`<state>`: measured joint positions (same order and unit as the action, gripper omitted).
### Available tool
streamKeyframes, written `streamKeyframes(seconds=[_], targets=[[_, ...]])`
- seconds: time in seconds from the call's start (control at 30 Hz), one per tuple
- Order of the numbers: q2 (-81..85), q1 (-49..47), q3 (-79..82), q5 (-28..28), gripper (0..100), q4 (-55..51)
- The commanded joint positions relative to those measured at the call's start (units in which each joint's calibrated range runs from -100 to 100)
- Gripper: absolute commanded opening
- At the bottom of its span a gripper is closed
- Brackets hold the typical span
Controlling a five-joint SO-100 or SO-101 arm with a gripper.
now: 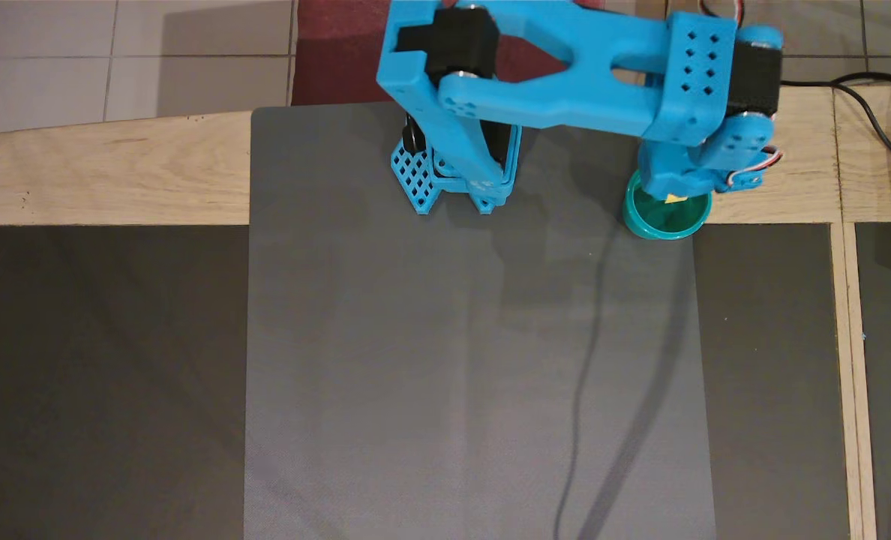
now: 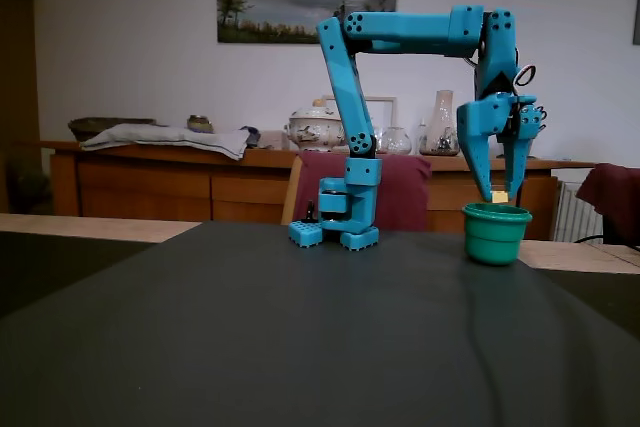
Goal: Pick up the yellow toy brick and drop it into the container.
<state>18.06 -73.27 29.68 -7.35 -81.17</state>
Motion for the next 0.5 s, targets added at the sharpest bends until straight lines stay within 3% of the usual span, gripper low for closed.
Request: streamKeyframes(seconds=[0.0, 0.27, 0.4, 0.47], targets=[[0.32, 0.2, 0.01, -0.02, 0, 0.45], [0.32, 0.28, 0.11, -1.07, 16, 0.36], [0.32, 0.35, 0.11, -1.07, 16, 0.1], [0.66, 1.36, 0.11, -1.07, 9, -0.08]])
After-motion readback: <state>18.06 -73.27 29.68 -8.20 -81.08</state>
